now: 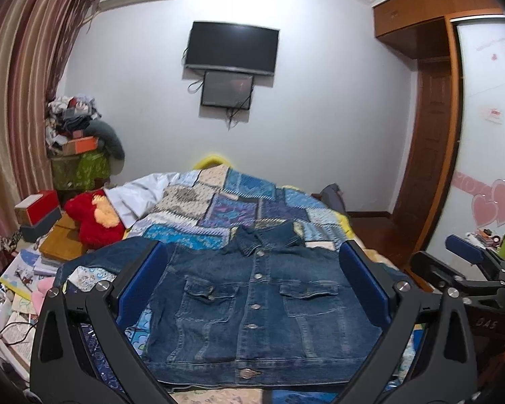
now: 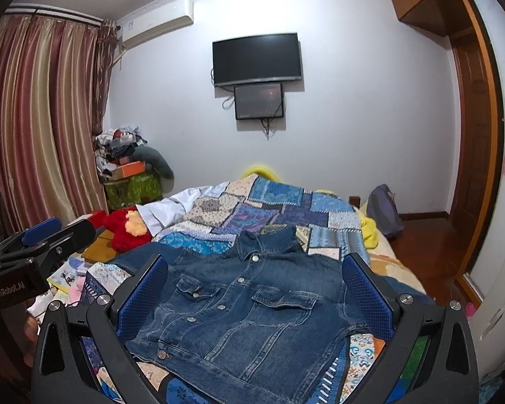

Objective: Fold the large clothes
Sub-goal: 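Lower the left gripper onto the jacket sleeve and grasp its cuff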

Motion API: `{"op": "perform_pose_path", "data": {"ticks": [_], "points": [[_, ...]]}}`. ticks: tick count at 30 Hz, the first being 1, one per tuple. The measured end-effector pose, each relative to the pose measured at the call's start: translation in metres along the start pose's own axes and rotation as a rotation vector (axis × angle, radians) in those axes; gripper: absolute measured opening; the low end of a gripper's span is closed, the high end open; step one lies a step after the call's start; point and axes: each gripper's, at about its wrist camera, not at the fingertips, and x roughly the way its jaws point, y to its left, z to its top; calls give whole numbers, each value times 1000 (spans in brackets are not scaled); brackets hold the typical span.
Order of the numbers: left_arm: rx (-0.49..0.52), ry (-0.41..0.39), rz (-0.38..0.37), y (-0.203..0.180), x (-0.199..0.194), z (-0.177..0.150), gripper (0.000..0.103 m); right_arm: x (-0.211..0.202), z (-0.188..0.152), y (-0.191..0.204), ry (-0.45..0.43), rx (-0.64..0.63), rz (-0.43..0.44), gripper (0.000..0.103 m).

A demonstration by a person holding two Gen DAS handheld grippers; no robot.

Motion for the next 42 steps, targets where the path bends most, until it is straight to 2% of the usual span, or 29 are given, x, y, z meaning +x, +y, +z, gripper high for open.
{"op": "perform_pose_path", "data": {"ticks": [5, 8, 12, 14, 19, 23, 27, 32, 37, 39, 41, 42], "points": [[-41, 87, 87, 47, 47, -2, 103, 46, -3, -4, 68, 11, 18, 103], [-61, 136, 175, 84, 76, -7, 103, 80, -2, -4, 130, 21, 47, 103], [-91, 249, 296, 142, 124, -17, 103, 137, 0, -5, 209, 34, 81, 103], [-125, 307, 329, 171, 146, -23, 103, 164, 4, -4, 256, 27, 97, 103], [-279, 465, 332, 247, 206, -47, 103, 242, 3, 7, 382, -27, 123, 103], [-328, 560, 343, 276, 240, -65, 103, 301, -7, 14, 480, -57, 137, 103], [-462, 644, 309, 306, 269, -82, 90, 352, -23, 18, 569, -73, 141, 103], [-558, 660, 263, 323, 289, -93, 90, 399, -48, 31, 654, -131, 164, 103], [-649, 622, 265, 342, 301, -99, 89, 422, -66, 43, 696, -182, 192, 103], [-641, 608, 314, 347, 304, -98, 78, 428, -71, 45, 713, -186, 203, 103], [-602, 600, 386, 350, 310, -96, 51, 432, -75, 46, 721, -186, 206, 103], [-582, 603, 414, 351, 313, -96, 44, 433, -76, 46, 722, -185, 208, 103]]}}
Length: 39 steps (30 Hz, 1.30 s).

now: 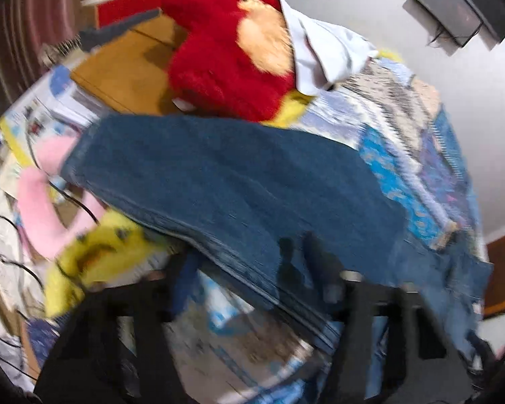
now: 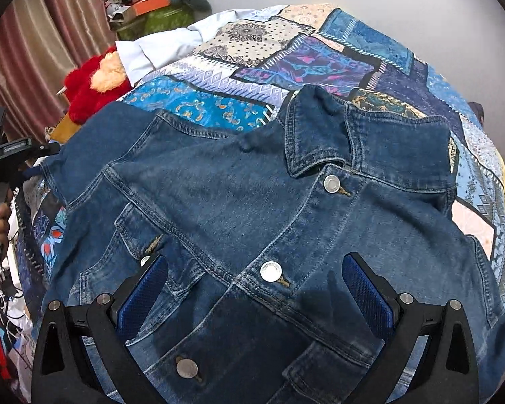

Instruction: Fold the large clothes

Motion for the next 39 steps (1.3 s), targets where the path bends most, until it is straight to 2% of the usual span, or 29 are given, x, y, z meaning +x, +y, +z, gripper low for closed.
{"op": "perform_pose_path", "data": {"ticks": [1, 5, 8, 11, 15, 19, 20, 24, 26, 30, 35, 39], "points": [[17, -10, 42, -2, 3, 3, 26, 1, 0, -1, 1, 3, 5, 103], [66, -52, 80, -9, 2, 7, 14, -5, 0, -2, -19, 7, 1, 103], [173, -142, 136, -32, -15, 5, 10, -15, -1, -3, -48, -3, -20, 103], [260, -224, 119, -61, -40, 5, 8, -27, 0, -4, -74, -21, -42, 103], [362, -308, 33, -110, -81, 3, 7, -47, -1, -7, -103, -30, -56, 103], [430, -307, -127, -155, -106, -11, 4, -74, -4, -15, -139, -14, -59, 103], [452, -301, -146, -166, -108, -16, 4, -81, -5, -18, -145, -5, -56, 103], [579, -237, -191, -215, -93, -58, 4, -108, -12, -31, -167, 24, -62, 103], [612, -155, -221, -228, -75, -80, 4, -122, -18, -38, -179, 40, -72, 103], [642, 21, -213, -241, -25, -119, 4, -143, -33, -52, -189, 76, -80, 103], [563, 265, -214, -227, 28, -153, 7, -161, -51, -65, -193, 107, -83, 103], [498, 321, -262, -208, 27, -155, 19, -169, -61, -69, -198, 130, -74, 103]]}}
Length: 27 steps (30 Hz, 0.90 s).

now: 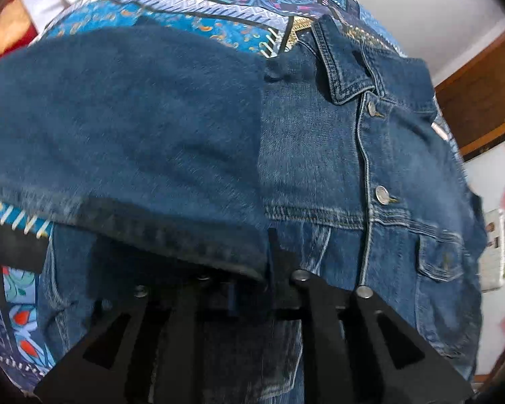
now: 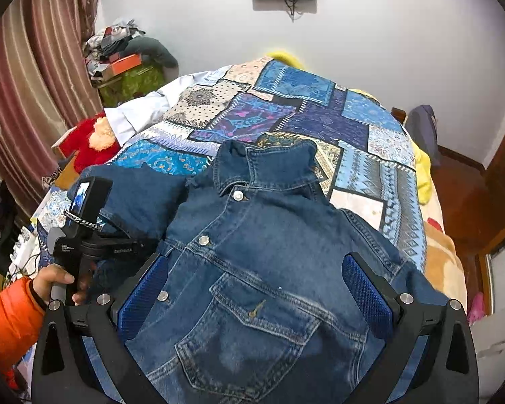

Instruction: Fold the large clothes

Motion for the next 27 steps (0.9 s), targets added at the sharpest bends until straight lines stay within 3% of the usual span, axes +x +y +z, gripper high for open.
{"op": "perform_pose_path", "data": {"ticks": [2, 4, 8, 10, 13, 17, 24, 26, 27], "points": [[-16, -3, 10, 5, -14, -3, 38, -2, -3, -2, -2, 9, 4, 103], [-19, -38, 9, 10, -36, -5, 49, -3, -4, -3, -1, 14, 1, 103], [-56, -140, -14, 29, -85, -6, 71, 0, -4, -2, -5, 20, 5, 103], [-120, -205, -17, 51, -109, -3, 75, 3, -4, -2, -6, 25, 9, 103], [-221, -234, -4, 93, -125, 7, 76, 7, -2, -1, -7, 33, 17, 103], [-352, -231, 5, 135, -116, 18, 76, 12, 2, -1, -13, 36, 18, 103], [-464, -232, 23, 174, -87, 27, 75, 23, 7, -8, -12, 55, 14, 103], [-458, -267, 80, 175, -85, 36, 71, 27, 8, -11, -7, 63, 14, 103], [-438, -286, 146, 172, -86, 40, 68, 27, 7, -12, -6, 65, 11, 103]]}}
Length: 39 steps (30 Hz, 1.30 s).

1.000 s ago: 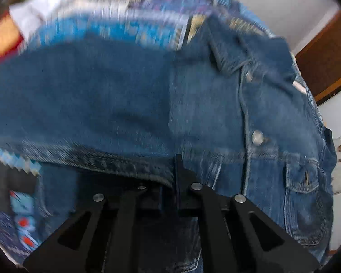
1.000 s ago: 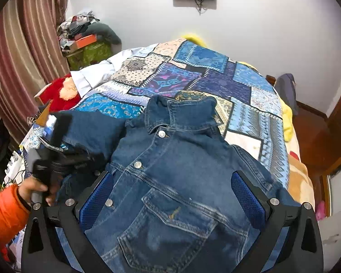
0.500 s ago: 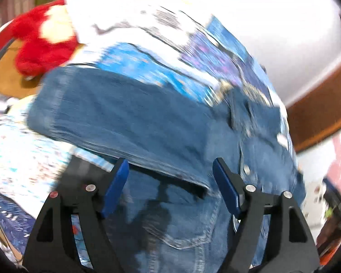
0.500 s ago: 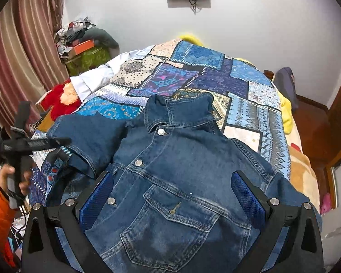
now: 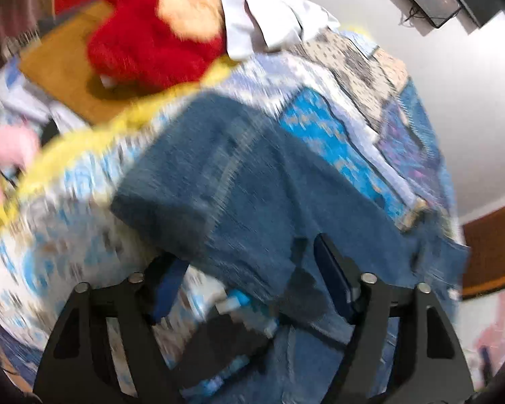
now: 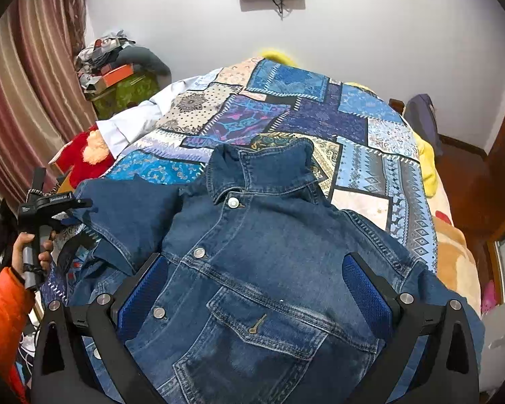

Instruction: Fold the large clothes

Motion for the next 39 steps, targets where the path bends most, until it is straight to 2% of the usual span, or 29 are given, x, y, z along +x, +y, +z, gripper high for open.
{"op": "perform_pose_path", "data": {"ticks": [2, 3, 4, 5, 7, 11, 13, 16, 19, 21, 24, 27, 32, 35, 37, 39], "points": [[86, -75, 162, -10, -2, 4, 38, 3, -1, -3, 4, 4, -8, 103], [138, -108, 216, -17, -4, 6, 35, 3, -2, -5, 6, 5, -11, 103], [200, -148, 268, -29, -7, 6, 25, 4, -3, -7, 8, 8, -16, 103], [232, -170, 291, -37, -11, 6, 18, 4, -4, -10, 9, 11, -21, 103], [307, -233, 300, -59, -25, 5, 16, 3, -8, -15, 8, 17, -31, 103], [430, -344, 207, -120, -71, -1, 16, -3, -12, -25, 3, 24, -51, 103], [501, -397, 123, -161, -98, -9, 16, -9, -13, -31, -7, 28, -60, 103], [601, -446, 2, -219, -132, -29, 16, -21, -14, -42, -32, 44, -69, 103], [708, -461, -111, -276, -152, -59, 16, -35, -16, -54, -55, 66, -72, 103], [766, -438, -166, -309, -149, -78, 16, -45, -18, -65, -71, 87, -74, 103], [863, -376, -208, -346, -134, -120, 16, -58, -22, -81, -83, 118, -80, 103], [946, -247, -226, -369, -97, -162, 15, -70, -27, -100, -87, 154, -90, 103], [1014, 7, -259, -371, -40, -222, 16, -81, -40, -125, -65, 196, -99, 103], [1049, 135, -282, -365, -24, -247, 16, -78, -48, -132, -37, 212, -92, 103], [1078, 166, -269, -363, -20, -258, 17, -72, -52, -133, -16, 223, -82, 103], [1095, 186, -276, -359, -25, -264, 26, -67, -55, -132, -1, 228, -70, 103]]}}
